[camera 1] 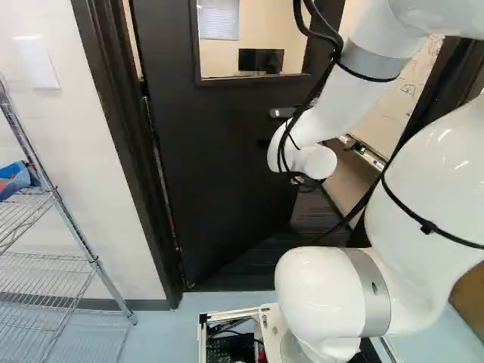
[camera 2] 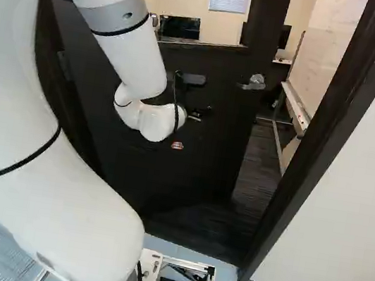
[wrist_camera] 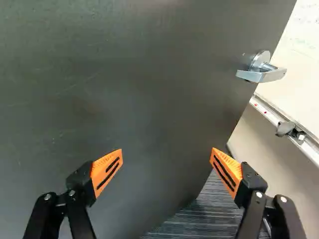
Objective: Open the door and move inside
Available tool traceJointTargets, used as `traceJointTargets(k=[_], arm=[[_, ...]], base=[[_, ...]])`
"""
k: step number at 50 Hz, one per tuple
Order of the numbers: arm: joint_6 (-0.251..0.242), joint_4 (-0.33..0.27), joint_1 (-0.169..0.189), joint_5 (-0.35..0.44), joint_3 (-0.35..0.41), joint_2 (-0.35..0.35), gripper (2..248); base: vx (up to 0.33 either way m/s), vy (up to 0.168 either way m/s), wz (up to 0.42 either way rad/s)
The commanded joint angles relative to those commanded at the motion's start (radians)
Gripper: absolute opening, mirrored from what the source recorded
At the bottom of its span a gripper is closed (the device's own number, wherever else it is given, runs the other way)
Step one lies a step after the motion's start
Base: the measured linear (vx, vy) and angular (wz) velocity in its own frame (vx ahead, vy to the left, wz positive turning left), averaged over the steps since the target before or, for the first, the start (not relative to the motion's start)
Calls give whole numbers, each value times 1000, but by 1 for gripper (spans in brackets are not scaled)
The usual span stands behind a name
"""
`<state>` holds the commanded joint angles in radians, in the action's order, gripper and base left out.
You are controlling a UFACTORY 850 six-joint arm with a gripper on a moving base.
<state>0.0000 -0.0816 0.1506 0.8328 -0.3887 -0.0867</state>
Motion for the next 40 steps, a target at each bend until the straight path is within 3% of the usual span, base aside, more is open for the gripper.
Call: traceJointTargets(k=[23, 40], arm=[[0, 114, -47, 0, -75, 76, 247], [0, 158, -82, 0, -124, 125, 247]], base=[[0, 0, 0], [0, 0, 0]])
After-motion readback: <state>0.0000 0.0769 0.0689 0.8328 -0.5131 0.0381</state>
